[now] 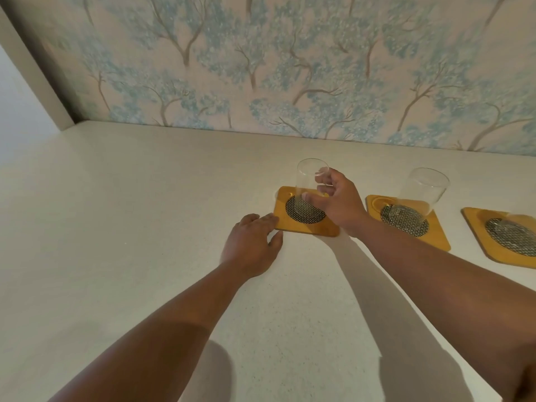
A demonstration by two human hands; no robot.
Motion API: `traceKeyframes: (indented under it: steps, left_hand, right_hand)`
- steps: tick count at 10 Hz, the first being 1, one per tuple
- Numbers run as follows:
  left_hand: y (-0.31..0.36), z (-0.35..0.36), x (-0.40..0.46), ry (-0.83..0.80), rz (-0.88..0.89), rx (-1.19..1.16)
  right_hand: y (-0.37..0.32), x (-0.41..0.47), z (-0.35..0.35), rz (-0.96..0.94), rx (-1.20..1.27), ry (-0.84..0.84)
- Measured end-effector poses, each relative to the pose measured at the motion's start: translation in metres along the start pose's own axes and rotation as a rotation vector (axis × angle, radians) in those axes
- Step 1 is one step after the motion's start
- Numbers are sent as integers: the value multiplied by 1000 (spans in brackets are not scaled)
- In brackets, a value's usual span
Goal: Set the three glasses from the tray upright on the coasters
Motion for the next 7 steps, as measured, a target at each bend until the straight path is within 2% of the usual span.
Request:
traceKeyframes:
  steps: [4, 7]
  left_hand:
    - [0, 1, -1, 8, -4, 8]
    - [2, -2, 0, 40, 29, 5]
  right_hand:
    - [-1, -2, 1, -29, -71, 14]
    - [13, -15, -6, 74, -74, -9]
Point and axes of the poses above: each hand's wrist, its own x-axis towards the middle knuckle, its own z-axis out of the palm, y = z × x, the point moved 7 cm from there along x, towards the middle knuckle, and after that the axes turned 9 degrees about -x, right-handed, at the moved point
